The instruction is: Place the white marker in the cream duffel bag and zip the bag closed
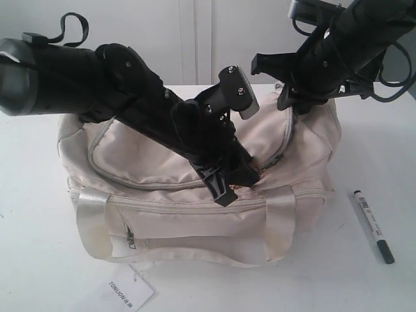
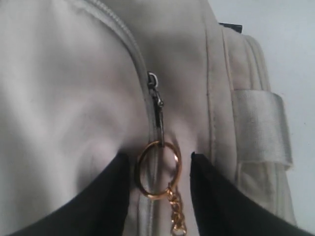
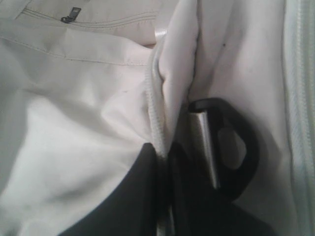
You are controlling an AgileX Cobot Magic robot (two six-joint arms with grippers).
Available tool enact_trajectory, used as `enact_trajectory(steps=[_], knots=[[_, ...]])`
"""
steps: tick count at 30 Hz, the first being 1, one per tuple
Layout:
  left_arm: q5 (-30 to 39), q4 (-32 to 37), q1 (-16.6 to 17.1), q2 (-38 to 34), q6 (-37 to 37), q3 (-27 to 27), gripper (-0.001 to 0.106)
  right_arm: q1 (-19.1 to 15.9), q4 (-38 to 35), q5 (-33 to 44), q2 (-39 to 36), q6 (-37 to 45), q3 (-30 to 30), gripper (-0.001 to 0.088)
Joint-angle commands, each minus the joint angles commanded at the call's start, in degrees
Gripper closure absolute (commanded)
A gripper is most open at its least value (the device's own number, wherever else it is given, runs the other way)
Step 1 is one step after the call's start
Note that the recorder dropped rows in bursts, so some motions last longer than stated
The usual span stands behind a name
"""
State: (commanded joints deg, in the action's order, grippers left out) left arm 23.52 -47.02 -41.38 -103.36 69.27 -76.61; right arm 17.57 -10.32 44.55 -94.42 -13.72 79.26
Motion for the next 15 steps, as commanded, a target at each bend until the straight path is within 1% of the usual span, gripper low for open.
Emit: enact_trajectory(steps=[2,4,9,15], knots=[[0.6,0.0,0.0,0.0,0.1,0.0,0.060,0.0,0.0,0.0,0.0,0.0,0.0,0.0868],[1.7,0.0,0.0,0.0,0.1,0.0,0.064,0.0,0.0,0.0,0.0,0.0,0.0,0.0868],[3.3,0.0,0.0,0.0,-0.1,0.0,0.105,0.0,0.0,0.0,0.0,0.0,0.0,0.0868],[3.4,-0.1,0.0,0.1,-0.1,-0.1,0.105,0.0,0.0,0.0,0.0,0.0,0.0,0.0868]])
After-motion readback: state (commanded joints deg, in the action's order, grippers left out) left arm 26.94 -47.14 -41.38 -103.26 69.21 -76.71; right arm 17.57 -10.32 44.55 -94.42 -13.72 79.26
